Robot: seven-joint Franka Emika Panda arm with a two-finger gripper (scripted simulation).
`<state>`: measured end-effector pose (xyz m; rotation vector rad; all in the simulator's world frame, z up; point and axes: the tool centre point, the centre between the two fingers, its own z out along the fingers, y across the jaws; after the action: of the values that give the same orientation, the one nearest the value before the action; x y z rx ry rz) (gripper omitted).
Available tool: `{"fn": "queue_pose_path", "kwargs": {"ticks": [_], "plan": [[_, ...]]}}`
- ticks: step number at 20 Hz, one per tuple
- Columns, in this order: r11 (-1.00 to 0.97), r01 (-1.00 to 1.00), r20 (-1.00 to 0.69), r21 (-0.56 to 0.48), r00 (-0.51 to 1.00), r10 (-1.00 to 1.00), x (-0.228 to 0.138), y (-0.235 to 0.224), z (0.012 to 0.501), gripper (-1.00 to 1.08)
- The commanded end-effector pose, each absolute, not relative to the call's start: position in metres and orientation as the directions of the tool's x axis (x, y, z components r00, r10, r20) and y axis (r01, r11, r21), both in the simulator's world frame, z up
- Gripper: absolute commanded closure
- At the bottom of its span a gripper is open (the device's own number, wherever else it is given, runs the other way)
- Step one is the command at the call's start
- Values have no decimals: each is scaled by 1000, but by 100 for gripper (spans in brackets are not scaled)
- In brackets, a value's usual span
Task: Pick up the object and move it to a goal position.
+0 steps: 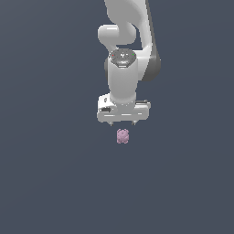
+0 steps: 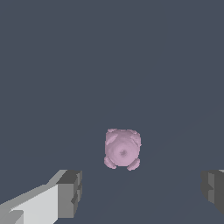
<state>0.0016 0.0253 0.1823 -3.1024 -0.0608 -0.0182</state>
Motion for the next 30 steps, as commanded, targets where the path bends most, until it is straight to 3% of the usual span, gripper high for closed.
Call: {"fn": "queue_pose_path", "kwargs": {"ticks": [1, 16, 30], "plan": [[-999, 38, 12, -37, 999, 37, 1, 26, 179, -92], [-1000, -10, 1, -5, 1000, -10, -15, 31, 101, -92], [-1000, -16, -1, -1, 1000, -16, -18, 31, 74, -92]]}}
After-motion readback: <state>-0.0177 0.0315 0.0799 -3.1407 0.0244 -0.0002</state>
